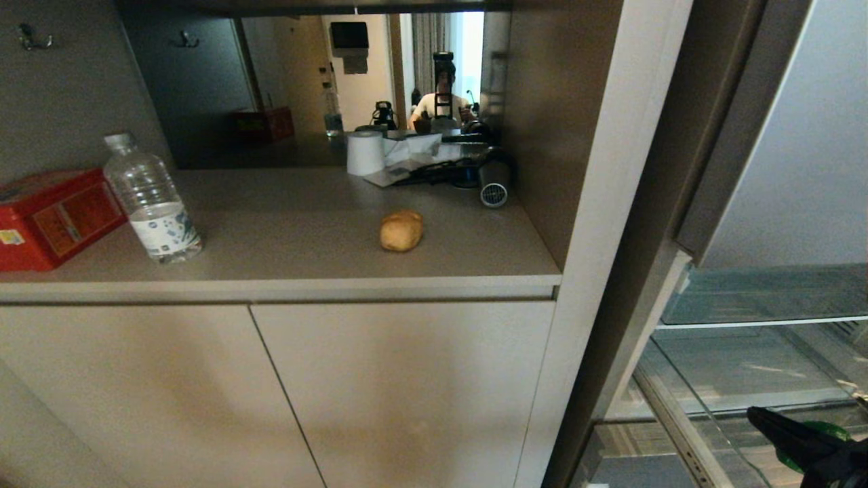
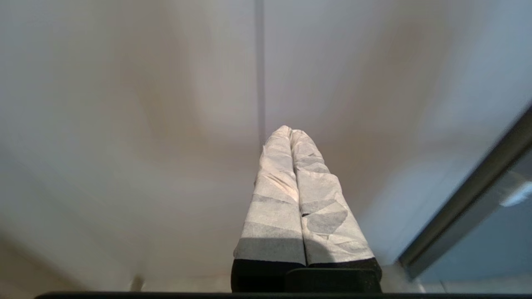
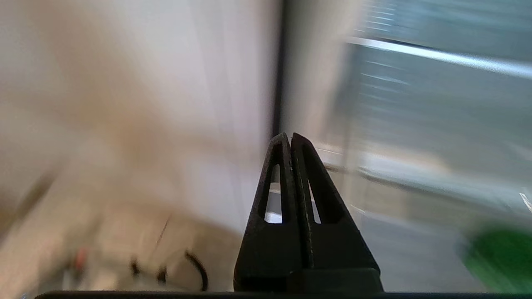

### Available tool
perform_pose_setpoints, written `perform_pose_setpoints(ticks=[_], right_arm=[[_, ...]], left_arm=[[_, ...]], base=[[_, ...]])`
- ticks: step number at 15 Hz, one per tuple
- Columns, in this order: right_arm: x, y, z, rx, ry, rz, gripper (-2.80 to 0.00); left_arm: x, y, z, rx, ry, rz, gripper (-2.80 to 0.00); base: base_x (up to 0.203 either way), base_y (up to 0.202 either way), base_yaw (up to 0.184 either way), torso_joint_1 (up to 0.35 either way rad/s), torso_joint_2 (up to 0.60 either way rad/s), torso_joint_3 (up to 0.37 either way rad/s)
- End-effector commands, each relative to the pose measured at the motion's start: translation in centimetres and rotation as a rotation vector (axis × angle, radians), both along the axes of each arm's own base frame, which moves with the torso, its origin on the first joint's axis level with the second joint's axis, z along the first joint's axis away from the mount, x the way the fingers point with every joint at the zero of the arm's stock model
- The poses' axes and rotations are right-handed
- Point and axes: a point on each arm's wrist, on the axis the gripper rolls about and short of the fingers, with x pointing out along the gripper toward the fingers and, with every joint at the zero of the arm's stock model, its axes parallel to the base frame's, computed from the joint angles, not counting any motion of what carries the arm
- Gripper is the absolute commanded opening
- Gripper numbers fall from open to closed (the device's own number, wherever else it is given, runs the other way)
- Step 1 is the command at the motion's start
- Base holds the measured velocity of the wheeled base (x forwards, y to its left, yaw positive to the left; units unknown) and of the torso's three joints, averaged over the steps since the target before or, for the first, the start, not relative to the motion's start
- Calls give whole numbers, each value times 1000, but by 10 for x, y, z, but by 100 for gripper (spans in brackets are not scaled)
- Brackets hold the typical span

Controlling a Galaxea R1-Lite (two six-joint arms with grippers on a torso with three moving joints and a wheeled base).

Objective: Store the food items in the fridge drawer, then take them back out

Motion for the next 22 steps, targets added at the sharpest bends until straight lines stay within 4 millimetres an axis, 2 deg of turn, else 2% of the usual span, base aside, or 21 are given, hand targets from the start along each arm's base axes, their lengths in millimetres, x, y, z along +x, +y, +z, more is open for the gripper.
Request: perform_pose_setpoints(ticks=[1,3,6,9,11,14,17,22], right_arm=[[-3,3,-3,-41,-2,144,-280],[4,12,9,-41,-26,329,-280],[29,40,31,-34,-10,510,-280],[63,80,43,-32,15,641,-280],[90,115,52,-26,6,693,-280],[138,173,57,-26,-62,632,-280],[184,224,73,19,-206,524,-280],[236,274,121,101,-370,369,-280]], left_arm=[[0,0,0,0,1,1,-280],[0,0,0,1,1,1,-280],[0,0,0,0,1,-1,-280],[0,0,0,0,1,1,-280],[0,0,0,0,1,1,-280],[0,0,0,1,1,0,-280],[0,0,0,0,0,1,-280],[0,0,0,0,1,1,-280]], base=[[1,-3,94,-2,5,2],[0,0,0,0,0,0],[0,0,0,0,0,0],[0,0,0,0,0,0],[0,0,0,0,0,0],[0,0,0,0,0,0],[0,0,0,0,0,0],[0,0,0,0,0,0]])
